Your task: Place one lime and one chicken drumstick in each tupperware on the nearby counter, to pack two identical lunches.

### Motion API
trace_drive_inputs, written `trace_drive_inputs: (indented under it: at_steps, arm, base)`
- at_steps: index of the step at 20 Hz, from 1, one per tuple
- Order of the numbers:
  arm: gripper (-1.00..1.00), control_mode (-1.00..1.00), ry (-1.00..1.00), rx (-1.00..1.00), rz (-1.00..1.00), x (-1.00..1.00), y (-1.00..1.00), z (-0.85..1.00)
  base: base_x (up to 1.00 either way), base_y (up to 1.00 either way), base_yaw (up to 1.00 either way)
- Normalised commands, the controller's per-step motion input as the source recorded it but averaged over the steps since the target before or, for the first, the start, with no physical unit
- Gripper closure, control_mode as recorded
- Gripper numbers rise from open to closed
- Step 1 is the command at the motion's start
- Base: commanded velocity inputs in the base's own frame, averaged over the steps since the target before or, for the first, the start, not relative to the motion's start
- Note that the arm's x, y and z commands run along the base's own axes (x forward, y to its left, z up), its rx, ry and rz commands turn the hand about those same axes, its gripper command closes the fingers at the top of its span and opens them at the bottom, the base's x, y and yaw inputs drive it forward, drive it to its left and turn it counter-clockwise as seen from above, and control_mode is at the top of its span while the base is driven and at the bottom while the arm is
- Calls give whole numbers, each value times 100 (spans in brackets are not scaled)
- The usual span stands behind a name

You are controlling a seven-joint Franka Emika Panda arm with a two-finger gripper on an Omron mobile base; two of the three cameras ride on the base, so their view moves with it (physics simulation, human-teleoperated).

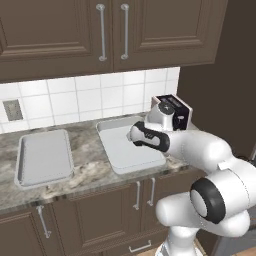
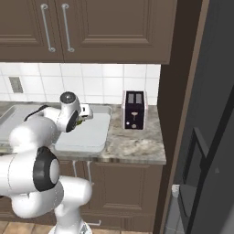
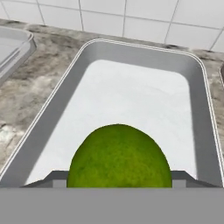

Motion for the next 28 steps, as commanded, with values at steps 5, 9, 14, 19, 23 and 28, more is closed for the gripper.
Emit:
trace_drive_inputs:
  at_steps: [5,9,14,19,23,28]
  arm:
    - [100,-100,2,-2,0,56,10,-44]
    - [100,-100,1,-1,0,61,16,-42]
    - [-100,-100,0,-1,0,64,13,-39]
    - [-100,-100,0,0,0,68,3,-33]
    - [-100,-100,1,0,0,65,7,-30]
    - [-100,-100,9,-1,-1,13,12,29]
  base:
    - [0,0,0]
    - [0,0,0]
    - [0,0,0]
    - [0,0,0]
    - [0,0,0]
    - [0,0,0]
